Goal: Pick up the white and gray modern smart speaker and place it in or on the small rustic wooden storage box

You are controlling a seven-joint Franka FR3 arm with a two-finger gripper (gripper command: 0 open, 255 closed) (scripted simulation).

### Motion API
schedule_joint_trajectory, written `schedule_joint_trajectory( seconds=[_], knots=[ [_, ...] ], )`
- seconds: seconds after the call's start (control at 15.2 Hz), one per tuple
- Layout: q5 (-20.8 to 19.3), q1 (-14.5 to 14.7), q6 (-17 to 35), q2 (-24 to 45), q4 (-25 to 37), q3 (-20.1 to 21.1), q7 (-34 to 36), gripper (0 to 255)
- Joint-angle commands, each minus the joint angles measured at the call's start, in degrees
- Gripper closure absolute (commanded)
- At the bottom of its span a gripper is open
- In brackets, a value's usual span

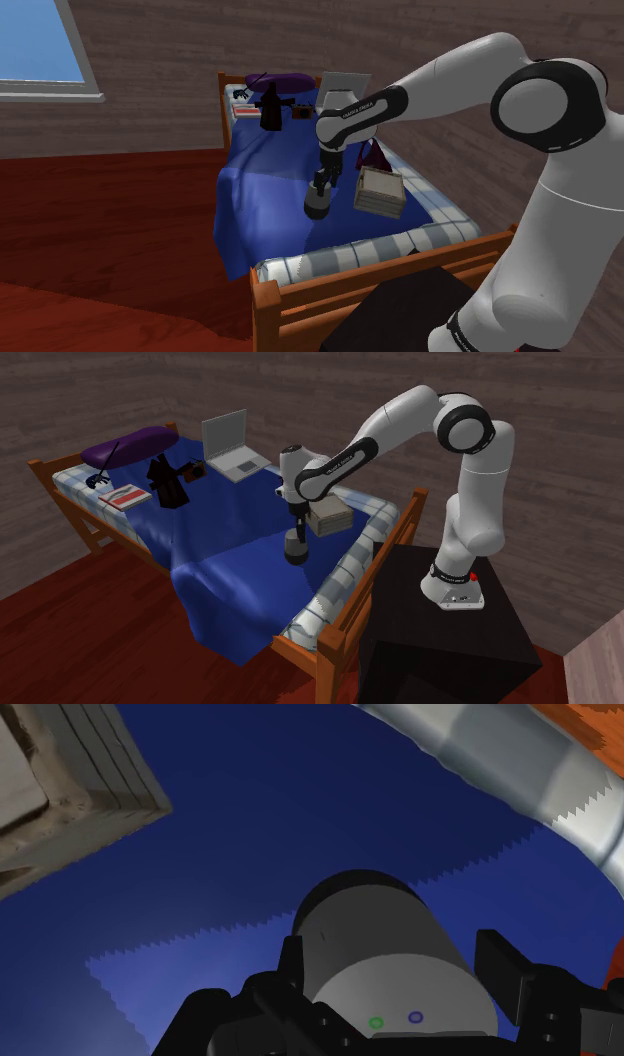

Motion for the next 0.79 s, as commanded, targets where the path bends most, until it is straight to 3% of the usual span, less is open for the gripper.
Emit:
schedule_joint_trajectory(
  seconds=[0.0, 0.73],
  knots=[
    [-0.1, 0.0, -0.7, -0.3, 0.2, 0.0, 0.1, 255],
    [-0.8, 0.1, -8.5, -4.3, 4.1, -0.1, 0.7, 255]
  ],
)
